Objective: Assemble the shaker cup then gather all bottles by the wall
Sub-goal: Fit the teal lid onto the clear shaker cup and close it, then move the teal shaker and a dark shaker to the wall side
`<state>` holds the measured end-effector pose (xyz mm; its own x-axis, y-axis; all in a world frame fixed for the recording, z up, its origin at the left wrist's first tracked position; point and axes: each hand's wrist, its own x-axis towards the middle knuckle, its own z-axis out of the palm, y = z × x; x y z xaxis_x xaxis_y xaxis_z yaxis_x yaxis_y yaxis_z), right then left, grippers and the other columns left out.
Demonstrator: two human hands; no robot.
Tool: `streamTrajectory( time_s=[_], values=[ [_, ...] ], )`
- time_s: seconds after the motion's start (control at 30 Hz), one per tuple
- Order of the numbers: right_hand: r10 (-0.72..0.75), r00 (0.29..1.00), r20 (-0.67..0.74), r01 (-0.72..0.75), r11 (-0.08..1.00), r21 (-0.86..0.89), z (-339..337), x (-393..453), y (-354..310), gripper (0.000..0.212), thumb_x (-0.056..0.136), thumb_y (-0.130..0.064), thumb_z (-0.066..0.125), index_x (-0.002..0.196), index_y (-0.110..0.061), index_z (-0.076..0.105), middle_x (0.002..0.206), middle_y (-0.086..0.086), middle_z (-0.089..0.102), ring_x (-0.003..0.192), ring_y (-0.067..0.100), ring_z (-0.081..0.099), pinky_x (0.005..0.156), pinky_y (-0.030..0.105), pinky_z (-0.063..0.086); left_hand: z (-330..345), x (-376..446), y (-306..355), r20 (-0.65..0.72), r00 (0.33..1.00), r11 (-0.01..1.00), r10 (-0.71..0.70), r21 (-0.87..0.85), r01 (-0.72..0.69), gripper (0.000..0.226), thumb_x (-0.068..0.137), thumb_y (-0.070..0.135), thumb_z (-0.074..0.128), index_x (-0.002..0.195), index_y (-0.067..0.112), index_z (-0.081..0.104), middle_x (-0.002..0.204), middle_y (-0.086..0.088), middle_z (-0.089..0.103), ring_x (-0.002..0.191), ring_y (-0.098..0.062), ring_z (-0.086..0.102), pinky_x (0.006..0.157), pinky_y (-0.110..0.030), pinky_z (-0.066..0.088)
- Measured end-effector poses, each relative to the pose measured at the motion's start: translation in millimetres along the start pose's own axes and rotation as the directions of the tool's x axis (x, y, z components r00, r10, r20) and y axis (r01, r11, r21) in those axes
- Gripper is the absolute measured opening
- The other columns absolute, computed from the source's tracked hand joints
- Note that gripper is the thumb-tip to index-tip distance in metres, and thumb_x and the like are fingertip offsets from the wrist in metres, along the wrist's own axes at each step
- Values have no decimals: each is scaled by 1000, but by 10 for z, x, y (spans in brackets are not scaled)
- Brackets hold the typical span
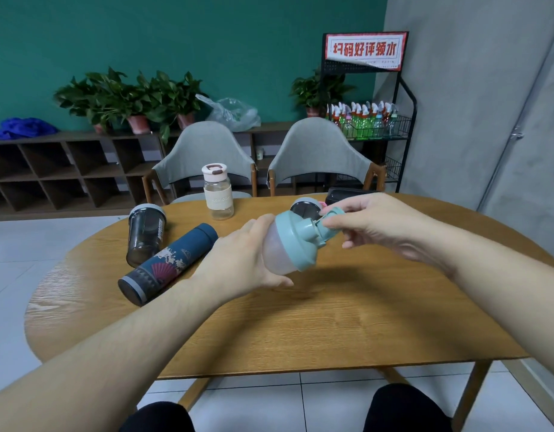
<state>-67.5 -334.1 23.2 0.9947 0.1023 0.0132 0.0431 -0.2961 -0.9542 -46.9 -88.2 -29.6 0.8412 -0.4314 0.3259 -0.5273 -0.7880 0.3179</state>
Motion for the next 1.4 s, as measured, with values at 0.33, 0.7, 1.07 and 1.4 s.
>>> streamTrajectory(
  time_s=[0.33, 0.7, 1.07, 1.4],
  values=[
    [-272, 944, -189, 218, 940, -263, 333, -190, 106, 41, 92, -37, 66, 134, -38, 65, 109, -15, 56, 99, 0, 58, 93, 16, 45, 119, 2, 276, -100, 984, 977, -148, -166, 130, 105, 58, 65, 85, 144, 28, 36, 136, 5, 57, 120, -21, 59, 88, -31, 47],
    [-143, 966, -215, 165, 983, 85, 286, -402, 163, 107, 78, -45, 83, 156, -52, 10, 154, -11, 42, 131, 13, 50, 107, 46, 48, 215, 226, 883, -145, 946, 834, -291, -524, 176, 79, 69, 45, 82, 132, 25, 38, 119, 8, 61, 105, -16, 65, 77, -29, 52],
    [-128, 907, -402, 178, 980, 91, -277, -139, 427, 92, 70, -41, 88, 138, -57, 28, 140, -11, 47, 121, 17, 57, 96, 48, 55, 176, 626, 937, 188, 981, 866, -46, -482, 133, 69, 81, 35, 61, 145, 36, 36, 142, 1, 54, 129, -21, 52, 106, -45, 47],
    [-91, 844, -529, 64, 996, -70, -980, 145, 764, 92, 75, -38, 87, 145, -47, 28, 127, -19, 47, 119, 12, 54, 93, 33, 52, 725, 1740, 226, 270, 817, 809, -510, -172, 562, 105, 64, 73, 69, 148, 23, 31, 145, -13, 50, 127, -37, 52, 99, -52, 51]
  ],
)
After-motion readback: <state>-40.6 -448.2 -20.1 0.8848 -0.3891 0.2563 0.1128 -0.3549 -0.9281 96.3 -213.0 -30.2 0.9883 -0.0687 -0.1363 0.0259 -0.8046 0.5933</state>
